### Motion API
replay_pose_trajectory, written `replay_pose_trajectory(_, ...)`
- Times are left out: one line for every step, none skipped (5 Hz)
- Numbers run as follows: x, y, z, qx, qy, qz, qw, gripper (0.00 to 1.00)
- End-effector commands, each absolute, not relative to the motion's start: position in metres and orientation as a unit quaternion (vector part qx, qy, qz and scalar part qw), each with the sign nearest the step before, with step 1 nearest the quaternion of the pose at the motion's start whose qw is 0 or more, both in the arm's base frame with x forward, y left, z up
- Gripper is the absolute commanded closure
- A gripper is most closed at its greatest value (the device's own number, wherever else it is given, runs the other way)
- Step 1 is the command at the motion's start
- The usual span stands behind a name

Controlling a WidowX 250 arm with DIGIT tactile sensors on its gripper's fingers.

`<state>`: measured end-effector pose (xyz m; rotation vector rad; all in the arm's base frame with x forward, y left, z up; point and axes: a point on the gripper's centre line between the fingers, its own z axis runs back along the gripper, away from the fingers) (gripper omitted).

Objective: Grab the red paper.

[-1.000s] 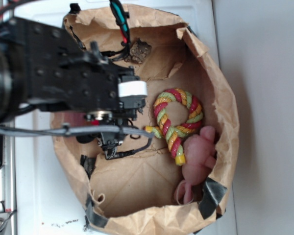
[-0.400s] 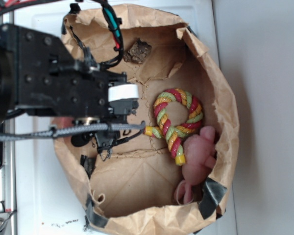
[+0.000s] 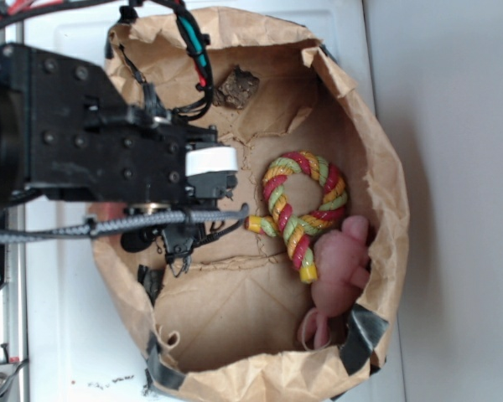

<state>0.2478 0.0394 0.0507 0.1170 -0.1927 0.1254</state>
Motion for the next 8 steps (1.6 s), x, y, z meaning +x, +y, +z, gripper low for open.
replay_pose_trajectory(0.278, 0.072, 0.106, -0.002, -0.139, 0.075, 0.987, 1.00)
replay_pose_trajectory(0.287, 0.085, 0.125, 0.001, -0.157, 0.078, 0.985, 1.00)
replay_pose_trajectory(0.272, 0.056, 0.153, 0.004, -0.183, 0.084, 0.980, 1.00)
replay_pose_trajectory(0.267, 0.038, 0.168, 0.002, -0.190, 0.072, 0.979, 1.00)
replay_pose_trajectory(0.264, 0.021, 0.174, 0.016, -0.192, 0.058, 0.980, 1.00)
replay_pose_trajectory(0.269, 0.019, 0.172, 0.018, -0.183, 0.054, 0.981, 1.00)
replay_pose_trajectory(0.283, 0.023, 0.165, 0.012, -0.161, 0.055, 0.985, 1.00)
replay_pose_trajectory(0.288, 0.027, 0.163, 0.004, -0.154, 0.051, 0.987, 1.00)
